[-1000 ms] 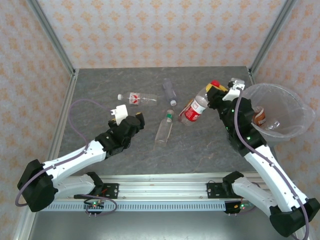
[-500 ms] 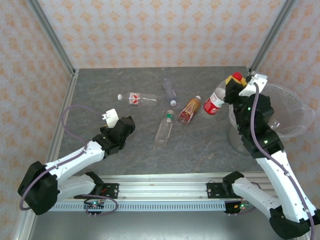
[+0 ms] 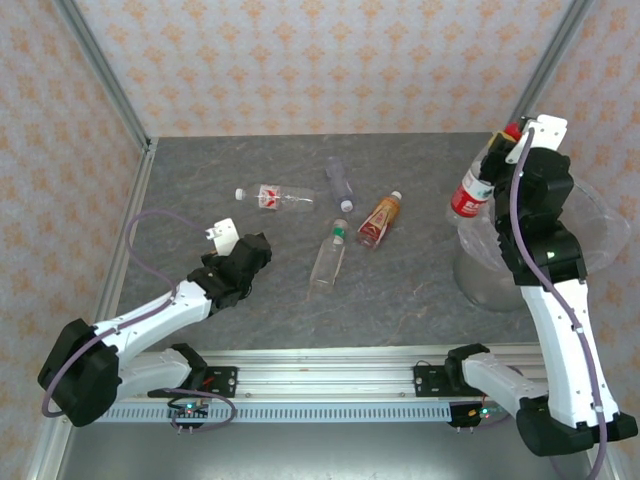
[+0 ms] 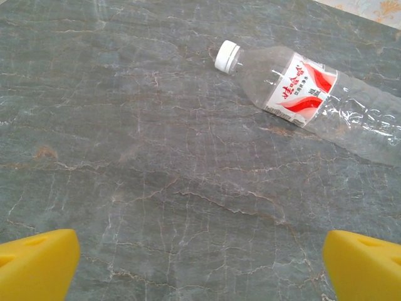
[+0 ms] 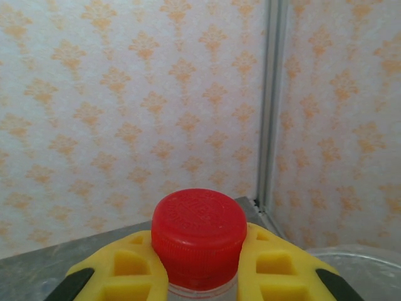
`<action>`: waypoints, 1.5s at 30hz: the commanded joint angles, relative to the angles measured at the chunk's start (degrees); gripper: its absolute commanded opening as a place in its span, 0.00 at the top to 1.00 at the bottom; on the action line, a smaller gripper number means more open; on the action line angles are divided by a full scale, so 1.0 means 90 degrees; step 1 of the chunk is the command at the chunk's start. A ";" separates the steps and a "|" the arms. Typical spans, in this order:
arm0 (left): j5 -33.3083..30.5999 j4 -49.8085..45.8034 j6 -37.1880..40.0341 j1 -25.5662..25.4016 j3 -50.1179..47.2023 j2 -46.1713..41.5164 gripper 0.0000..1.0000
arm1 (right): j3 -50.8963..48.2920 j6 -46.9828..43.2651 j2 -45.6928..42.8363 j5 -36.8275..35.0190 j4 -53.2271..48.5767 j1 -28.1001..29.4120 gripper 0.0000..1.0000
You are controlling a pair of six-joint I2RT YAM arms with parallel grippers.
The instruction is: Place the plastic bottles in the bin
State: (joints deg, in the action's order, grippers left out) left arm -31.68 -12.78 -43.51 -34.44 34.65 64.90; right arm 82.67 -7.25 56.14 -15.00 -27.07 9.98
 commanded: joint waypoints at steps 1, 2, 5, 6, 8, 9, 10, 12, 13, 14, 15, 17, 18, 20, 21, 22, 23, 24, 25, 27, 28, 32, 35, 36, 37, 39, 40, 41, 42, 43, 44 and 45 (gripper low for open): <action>-0.0080 -0.0057 -0.0097 0.0066 -0.0018 0.0049 0.00 | 0.0399 -0.0422 0.0019 0.0037 -0.0297 -0.0444 1.00; -0.0059 -0.0028 -0.0093 0.0066 -0.0010 0.0073 0.00 | 0.0468 -0.0475 0.0055 0.0037 -0.0368 -0.0591 1.00; 0.0082 0.0168 -0.0028 0.0066 -0.0065 0.0050 0.00 | 0.0565 -0.0631 0.0118 0.0036 -0.0469 -0.0939 1.00; 0.0122 0.0247 0.0002 0.0066 -0.0097 0.0021 0.00 | 0.0593 -0.0696 0.0143 0.0029 -0.0486 -0.1055 1.00; 0.0224 0.0443 0.0074 0.0066 -0.0190 -0.0078 0.00 | 0.0759 -0.0791 0.0270 0.0019 -0.0613 -0.1384 1.00; 0.0253 0.0517 0.0104 0.0067 -0.0221 -0.0117 0.00 | 0.0855 -0.0803 0.0337 0.0059 -0.0700 -0.1541 1.00; 0.0273 0.0574 0.0143 0.0066 -0.0254 -0.0166 0.00 | 0.0964 -0.0824 0.0422 0.0111 -0.0804 -0.1696 1.00; 0.0235 0.0584 0.0190 0.0066 -0.0276 -0.0235 0.00 | 0.1134 -0.0855 0.0545 0.0226 -0.0966 -0.1938 1.00; 0.0216 0.0567 0.0204 0.0066 -0.0276 -0.0257 0.00 | 0.1190 -0.0875 0.0582 0.0242 -0.1010 -0.2025 1.00; 0.0207 0.0543 0.0215 0.0062 -0.0277 -0.0275 0.00 | 0.1237 -0.0912 0.0596 0.0221 -0.1033 -0.2076 1.00; 0.0188 0.0527 0.0218 0.0074 -0.0276 -0.0281 0.00 | 0.1253 -0.0911 0.0595 0.0254 -0.1041 -0.2116 1.00; 0.0189 0.0532 0.0208 0.0071 -0.0295 -0.0288 0.00 | 0.1260 -0.0823 0.0607 0.0703 -0.1119 -0.2164 1.00; 0.0199 0.0539 0.0205 0.0069 -0.0296 -0.0278 0.00 | 0.1267 -0.0798 0.0617 0.0965 -0.1164 -0.2157 1.00; 0.0214 0.0536 0.0206 0.0076 -0.0288 -0.0258 0.00 | 0.1244 -0.0647 0.0618 0.1107 -0.1093 -0.2160 1.00; 0.0224 0.0528 0.0210 0.0071 -0.0279 -0.0249 0.00 | 0.1227 -0.0640 0.0595 0.1003 -0.0981 -0.2171 1.00; 0.0233 0.0522 0.0205 0.0071 -0.0268 -0.0249 0.00 | 0.1220 -0.0701 0.0557 0.0781 -0.0822 -0.2173 1.00; 0.0238 0.0505 0.0205 0.0074 -0.0257 -0.0249 0.00 | 0.1241 -0.0835 0.0530 0.0583 -0.0689 -0.2170 1.00; 0.0241 0.0519 0.0205 0.0074 -0.0259 -0.0254 0.00 | 0.1283 -0.0985 0.0529 0.0403 -0.0637 -0.2164 1.00; 0.0239 0.0529 0.0214 0.0072 -0.0259 -0.0249 0.00 | 0.1364 -0.1133 0.0540 0.0186 -0.0658 -0.2161 1.00; 0.0218 0.0543 0.0225 0.0073 -0.0267 -0.0222 0.00 | 0.1371 -0.1396 0.0569 -0.0328 -0.0727 -0.2166 1.00; 0.0209 0.0559 0.0225 0.0076 -0.0266 -0.0195 0.00 | 0.1190 -0.1579 0.0555 -0.0698 -0.0641 -0.2169 1.00; 0.0321 0.0658 0.0239 0.0080 -0.0206 -0.0008 0.00 | 0.0237 -0.2011 0.0471 -0.1330 -0.0094 -0.2183 1.00; 0.0403 0.0649 0.0283 0.0085 -0.0106 0.0111 0.00 | -0.0068 -0.1600 0.0515 -0.0697 -0.0335 -0.2183 1.00; 0.0400 0.0639 0.0283 0.0084 -0.0096 0.0123 0.00 | -0.0125 -0.1437 0.0512 -0.0309 -0.0433 -0.2185 1.00; 0.0394 0.0627 0.0283 0.0082 -0.0091 0.0123 0.00 | -0.0157 -0.1267 0.0484 0.0158 -0.0535 -0.2180 1.00; 0.0376 0.0610 0.0269 0.0083 -0.0115 0.0086 0.00 | -0.0172 -0.0962 0.0442 0.0995 -0.0674 -0.2190 1.00; 0.0366 0.0608 0.0265 0.0088 -0.0133 0.0060 0.00 | -0.0131 -0.0858 0.0442 0.1376 -0.0752 -0.2183 1.00; 0.0354 0.0601 0.0258 0.0086 -0.0156 0.0040 0.00 | -0.0083 -0.0761 0.0451 0.1632 -0.0817 -0.2183 1.00; 0.0339 0.0600 0.0254 0.0086 -0.0183 0.0018 0.00 | -0.0034 -0.0665 0.0469 0.1873 -0.0870 -0.2188 1.00; 0.0335 0.0594 0.0244 0.0085 -0.0210 0.0006 0.00 | 0.0015 -0.0575 0.0486 0.2070 -0.0912 -0.2188 1.00; 0.0319 0.0573 0.0236 0.0086 -0.0223 -0.0009 0.00 | 0.0049 -0.0509 0.0495 0.2212 -0.0937 -0.2185 1.00; 0.0309 0.0562 0.0218 0.0086 -0.0244 -0.0024 0.00 | 0.0068 -0.0445 0.0501 0.2374 -0.0940 -0.2183 1.00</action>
State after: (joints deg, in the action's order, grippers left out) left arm -27.42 -7.90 -41.93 -34.11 32.51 65.78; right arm 81.14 -16.34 61.23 -3.01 -33.80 -9.80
